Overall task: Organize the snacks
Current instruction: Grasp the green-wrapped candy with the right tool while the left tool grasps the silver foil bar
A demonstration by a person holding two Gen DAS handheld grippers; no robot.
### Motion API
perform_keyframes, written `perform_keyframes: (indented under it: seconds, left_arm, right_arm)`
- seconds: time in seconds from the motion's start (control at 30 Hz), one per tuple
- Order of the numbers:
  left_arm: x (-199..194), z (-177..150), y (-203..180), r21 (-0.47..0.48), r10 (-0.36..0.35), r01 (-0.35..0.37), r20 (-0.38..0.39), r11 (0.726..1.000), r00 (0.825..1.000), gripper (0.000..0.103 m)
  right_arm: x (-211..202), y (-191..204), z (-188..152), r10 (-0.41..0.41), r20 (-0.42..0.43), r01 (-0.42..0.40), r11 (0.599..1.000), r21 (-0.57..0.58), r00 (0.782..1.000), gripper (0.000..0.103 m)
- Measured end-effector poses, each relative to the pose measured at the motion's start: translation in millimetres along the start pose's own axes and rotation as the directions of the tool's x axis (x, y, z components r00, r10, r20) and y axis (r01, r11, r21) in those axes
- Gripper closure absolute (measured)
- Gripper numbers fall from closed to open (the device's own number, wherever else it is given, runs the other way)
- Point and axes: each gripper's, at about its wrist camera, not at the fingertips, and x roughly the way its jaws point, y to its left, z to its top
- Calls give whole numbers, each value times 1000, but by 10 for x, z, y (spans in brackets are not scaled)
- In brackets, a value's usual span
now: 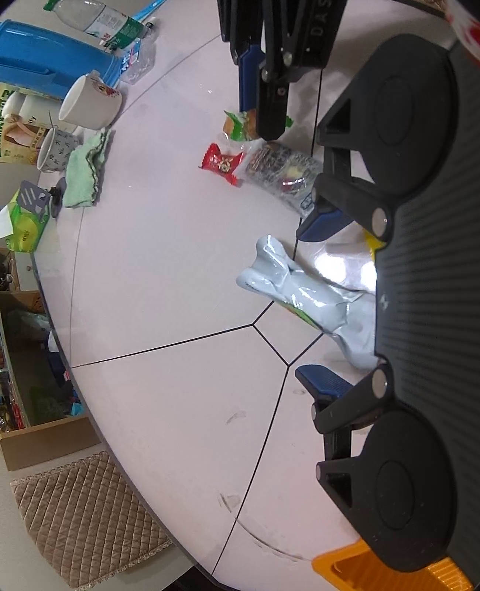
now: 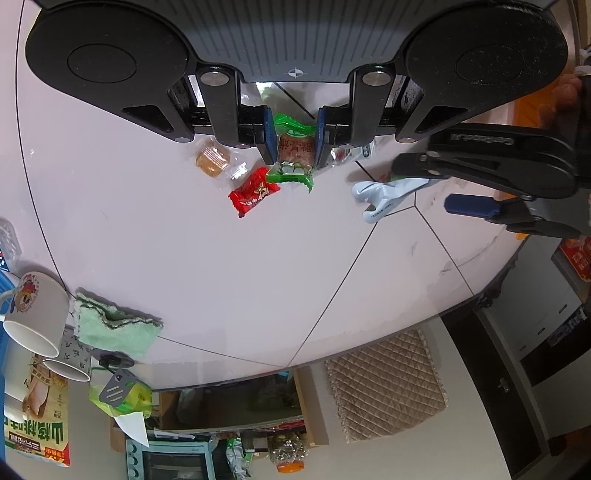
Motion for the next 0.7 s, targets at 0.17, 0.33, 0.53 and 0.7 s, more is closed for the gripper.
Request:
perform_keyframes:
  seconds: [0.17,0.33,0.53,0.7]
  left_arm:
    - [107,22,32,-11,-7,7,-17,1000,1000,36]
    - [191,11,68,-33,-19,18,-40,999,999,47]
    - [179,-34,51,-67,-24,21,-44,998,999,68]
    - [130,-62,69,-135,-48,39,-64,990,997,71]
  right_arm:
    - [39,-6,31,1,-5,-1,1000,0,1000,81]
    - [57,-10,39,0,-7,0,1000,0,1000,81]
    - [76,-29,47,-1,-10,1,1000,4,1000,81]
    - [78,-55,33,-4,-12,4,1000,13,1000,81]
